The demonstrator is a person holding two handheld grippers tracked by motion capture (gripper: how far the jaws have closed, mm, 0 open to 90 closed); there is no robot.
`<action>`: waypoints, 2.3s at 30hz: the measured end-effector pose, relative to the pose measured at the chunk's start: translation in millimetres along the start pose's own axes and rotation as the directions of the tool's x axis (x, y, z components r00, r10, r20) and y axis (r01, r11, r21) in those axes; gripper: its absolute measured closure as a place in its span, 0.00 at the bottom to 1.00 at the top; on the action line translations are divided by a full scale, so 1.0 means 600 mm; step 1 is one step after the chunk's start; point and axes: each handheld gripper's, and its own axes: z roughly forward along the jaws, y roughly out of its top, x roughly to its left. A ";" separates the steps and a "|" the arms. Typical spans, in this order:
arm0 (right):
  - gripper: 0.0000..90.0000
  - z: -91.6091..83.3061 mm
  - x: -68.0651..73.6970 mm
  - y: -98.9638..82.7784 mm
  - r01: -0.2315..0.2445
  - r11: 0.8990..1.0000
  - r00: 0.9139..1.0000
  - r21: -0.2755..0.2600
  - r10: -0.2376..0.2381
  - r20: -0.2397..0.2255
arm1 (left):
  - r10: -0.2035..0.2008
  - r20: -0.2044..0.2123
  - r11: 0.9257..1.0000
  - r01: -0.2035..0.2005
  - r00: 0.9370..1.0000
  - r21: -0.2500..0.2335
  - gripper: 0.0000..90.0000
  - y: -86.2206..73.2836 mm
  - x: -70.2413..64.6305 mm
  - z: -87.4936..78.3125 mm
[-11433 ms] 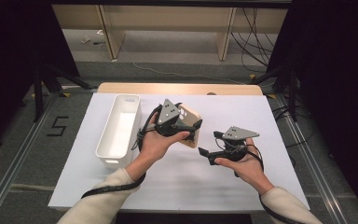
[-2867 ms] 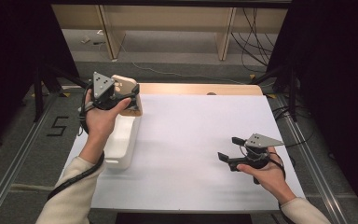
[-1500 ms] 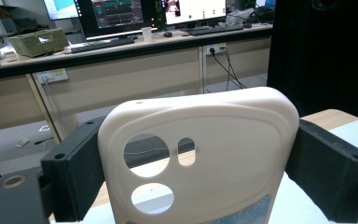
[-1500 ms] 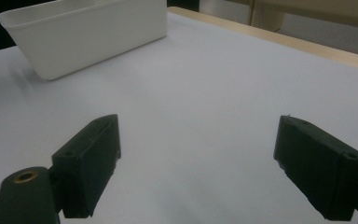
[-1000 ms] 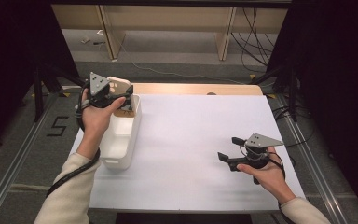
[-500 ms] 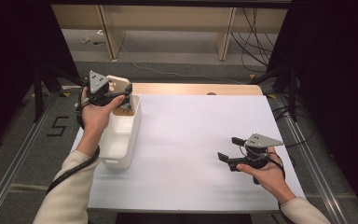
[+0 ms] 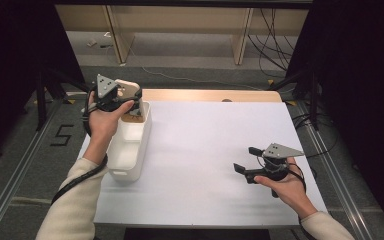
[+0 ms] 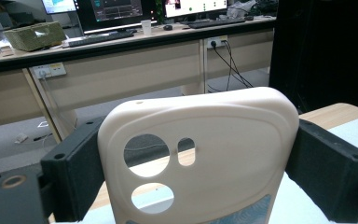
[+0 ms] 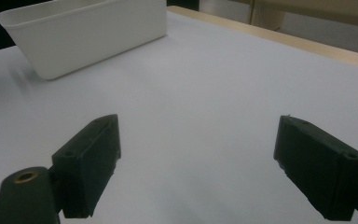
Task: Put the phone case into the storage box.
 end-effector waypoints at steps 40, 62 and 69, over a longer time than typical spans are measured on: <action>0.17 0.000 0.000 0.000 -0.001 1.000 1.000 -0.004 0.001 0.000 | -0.004 -0.005 1.000 0.004 1.000 0.005 0.12 -0.003 0.016 0.029; 0.17 0.000 0.000 0.000 0.000 1.000 1.000 0.001 0.000 0.000 | -0.006 -0.007 1.000 0.006 1.000 0.013 0.12 -0.002 0.023 0.042; 0.17 0.000 -0.001 0.000 -0.002 1.000 1.000 0.001 0.002 0.000 | -0.005 -0.002 1.000 0.005 1.000 0.013 0.12 0.000 0.023 0.049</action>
